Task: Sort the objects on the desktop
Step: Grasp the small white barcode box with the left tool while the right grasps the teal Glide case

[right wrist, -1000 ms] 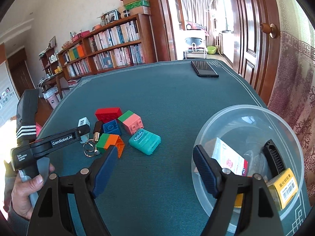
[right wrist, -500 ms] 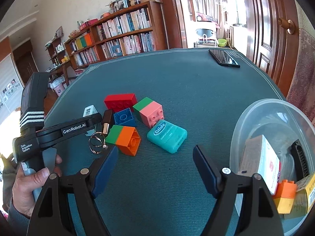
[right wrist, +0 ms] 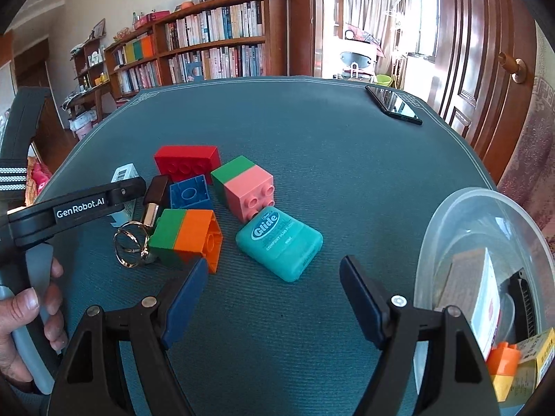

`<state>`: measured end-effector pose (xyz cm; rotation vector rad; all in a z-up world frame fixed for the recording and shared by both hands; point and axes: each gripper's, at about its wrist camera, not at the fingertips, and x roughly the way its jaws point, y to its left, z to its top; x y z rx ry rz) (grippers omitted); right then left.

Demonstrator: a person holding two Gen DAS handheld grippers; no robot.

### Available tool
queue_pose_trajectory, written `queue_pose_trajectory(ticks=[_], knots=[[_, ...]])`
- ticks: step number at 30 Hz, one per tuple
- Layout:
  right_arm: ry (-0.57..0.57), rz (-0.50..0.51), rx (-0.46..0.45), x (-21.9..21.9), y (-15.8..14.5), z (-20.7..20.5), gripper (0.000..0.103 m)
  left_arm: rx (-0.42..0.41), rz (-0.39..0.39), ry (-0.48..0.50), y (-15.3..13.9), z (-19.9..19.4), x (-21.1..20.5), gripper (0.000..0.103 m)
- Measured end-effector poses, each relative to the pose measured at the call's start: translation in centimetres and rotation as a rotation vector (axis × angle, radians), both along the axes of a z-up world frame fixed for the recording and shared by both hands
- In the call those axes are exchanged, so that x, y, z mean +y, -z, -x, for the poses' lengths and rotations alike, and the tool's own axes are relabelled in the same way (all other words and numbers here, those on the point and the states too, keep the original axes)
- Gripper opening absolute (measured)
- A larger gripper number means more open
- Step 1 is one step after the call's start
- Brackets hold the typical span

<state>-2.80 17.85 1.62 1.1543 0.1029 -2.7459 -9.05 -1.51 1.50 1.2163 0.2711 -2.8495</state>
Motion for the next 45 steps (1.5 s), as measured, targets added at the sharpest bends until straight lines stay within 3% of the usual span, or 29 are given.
queue_pose_trajectory(ticks=[5,9,16,23,27,32,34,36,45], knots=[[-0.045,-0.032,-0.016,-1.3,0.4,0.7,0.077,0.000,0.002,0.000,0.1,0.0,0.0,0.081],[-0.015,0.008,-0.038,-0.4,0.6,2.1,0.071,0.005,-0.016,0.003,0.1,0.0,-0.6,0.081],[0.005,-0.020,-0.035,-0.7,0.4,3.0,0.060,0.003,-0.013,0.005,0.1,0.2,-0.9,0.081],[0.001,-0.015,-0.038,-1.0,0.3,2.2,0.058,-0.017,0.030,0.021,0.2,0.5,0.4,0.088],[-0.021,-0.013,-0.041,-1.6,0.3,1.5,0.058,-0.007,0.009,0.021,0.2,0.2,0.1,0.087],[-0.037,0.007,-0.054,-2.2,0.3,0.5,0.058,0.010,-0.003,-0.014,0.0,-0.3,-0.5,0.069],[-0.042,0.018,-0.059,-2.4,0.3,0.1,0.058,0.024,-0.012,-0.020,-0.2,-0.6,-0.6,0.042],[-0.047,0.032,-0.064,-2.5,0.3,-0.2,0.058,0.041,-0.022,-0.017,-0.4,-1.0,-0.6,0.029],[-0.070,0.053,-0.054,-3.0,-0.6,-1.5,0.058,0.044,-0.101,-0.026,-0.3,-1.5,-1.8,0.027]])
